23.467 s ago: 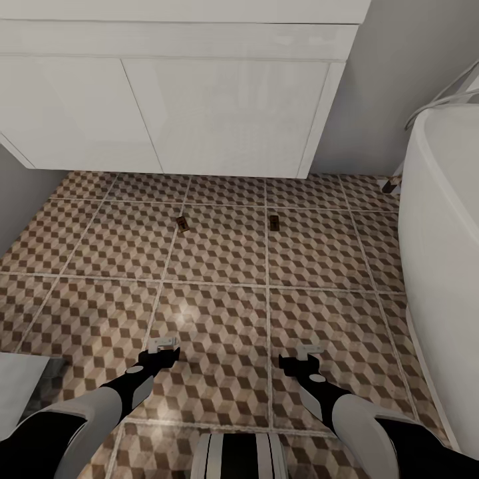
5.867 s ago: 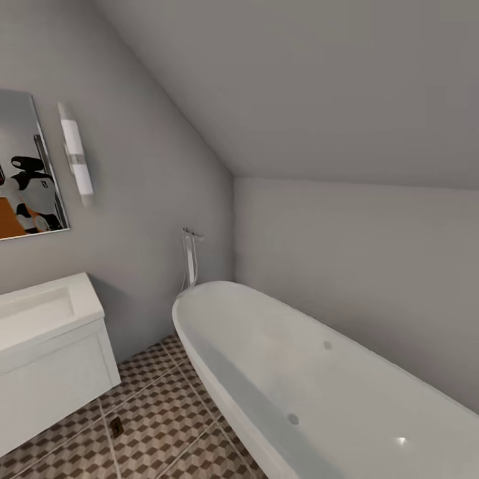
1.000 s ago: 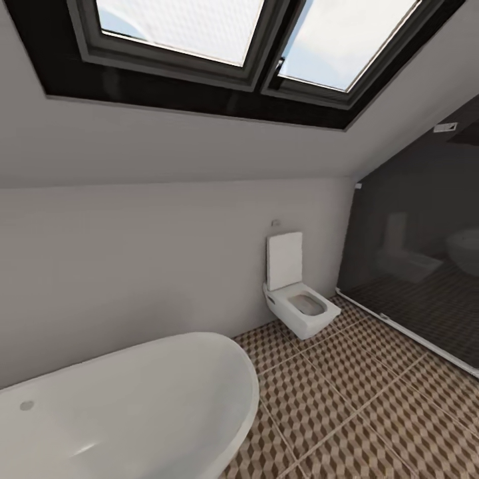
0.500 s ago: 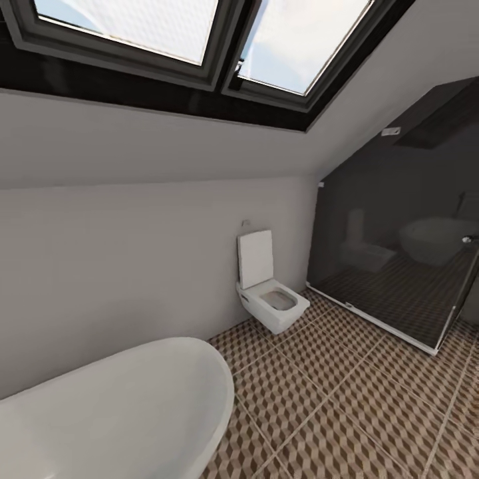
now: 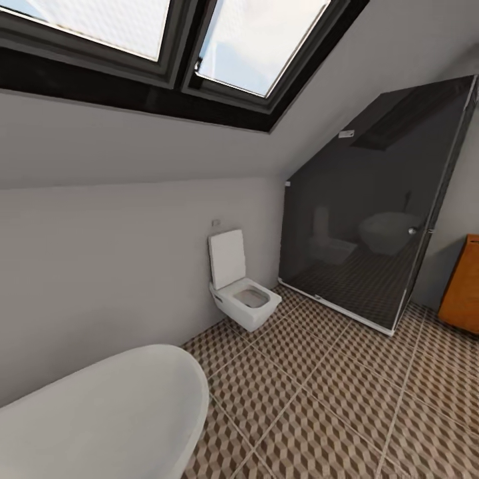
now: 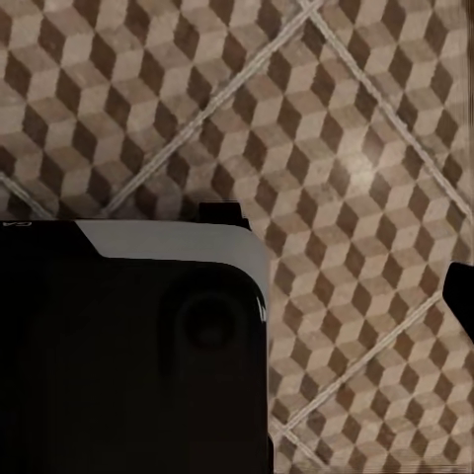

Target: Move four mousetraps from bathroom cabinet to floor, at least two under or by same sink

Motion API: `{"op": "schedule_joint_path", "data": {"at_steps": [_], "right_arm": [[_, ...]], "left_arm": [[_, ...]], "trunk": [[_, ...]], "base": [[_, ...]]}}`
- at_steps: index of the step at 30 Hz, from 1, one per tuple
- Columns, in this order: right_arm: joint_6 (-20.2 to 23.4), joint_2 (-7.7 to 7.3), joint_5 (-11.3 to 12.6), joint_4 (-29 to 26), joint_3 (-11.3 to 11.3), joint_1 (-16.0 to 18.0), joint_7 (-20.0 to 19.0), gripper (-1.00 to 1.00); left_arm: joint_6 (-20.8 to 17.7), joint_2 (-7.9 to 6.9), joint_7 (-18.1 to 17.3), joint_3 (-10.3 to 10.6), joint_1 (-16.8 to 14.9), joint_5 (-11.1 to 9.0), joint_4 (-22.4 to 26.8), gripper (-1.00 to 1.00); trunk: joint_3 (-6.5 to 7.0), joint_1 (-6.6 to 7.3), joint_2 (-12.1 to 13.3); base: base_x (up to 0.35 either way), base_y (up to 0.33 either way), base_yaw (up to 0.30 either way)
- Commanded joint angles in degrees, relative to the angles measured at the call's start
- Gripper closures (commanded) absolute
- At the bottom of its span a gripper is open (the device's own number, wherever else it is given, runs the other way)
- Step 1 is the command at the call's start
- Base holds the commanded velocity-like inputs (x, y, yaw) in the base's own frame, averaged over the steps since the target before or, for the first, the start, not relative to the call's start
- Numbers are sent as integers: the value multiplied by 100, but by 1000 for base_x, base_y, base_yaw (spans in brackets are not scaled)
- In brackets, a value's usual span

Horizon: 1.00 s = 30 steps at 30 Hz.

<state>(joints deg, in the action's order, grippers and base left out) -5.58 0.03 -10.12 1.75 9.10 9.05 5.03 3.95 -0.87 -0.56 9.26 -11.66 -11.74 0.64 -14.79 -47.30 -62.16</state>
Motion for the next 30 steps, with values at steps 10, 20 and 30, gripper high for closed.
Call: {"op": "schedule_joint_path", "data": {"at_steps": [10, 20, 30], "right_arm": [[-29, -3, -60, 19, 48, 9, 24, -100], [3, 5, -60, 18, 58, 9, 30, -100], [12, 28, -52, 19, 71, 9, 32, -100]], "left_arm": [[18, -1, -6, 49, -2, -57, -3, -100], [18, -1, -6, 49, -2, -57, -3, -100], [18, -1, -6, 49, -2, -59, -3, -100]], "trunk": [[-7, 0, -5], [-7, 0, -5], [-7, 0, -5]], "base": [[0, 0, -296], [0, 0, -296], [0, 0, -296]]}}
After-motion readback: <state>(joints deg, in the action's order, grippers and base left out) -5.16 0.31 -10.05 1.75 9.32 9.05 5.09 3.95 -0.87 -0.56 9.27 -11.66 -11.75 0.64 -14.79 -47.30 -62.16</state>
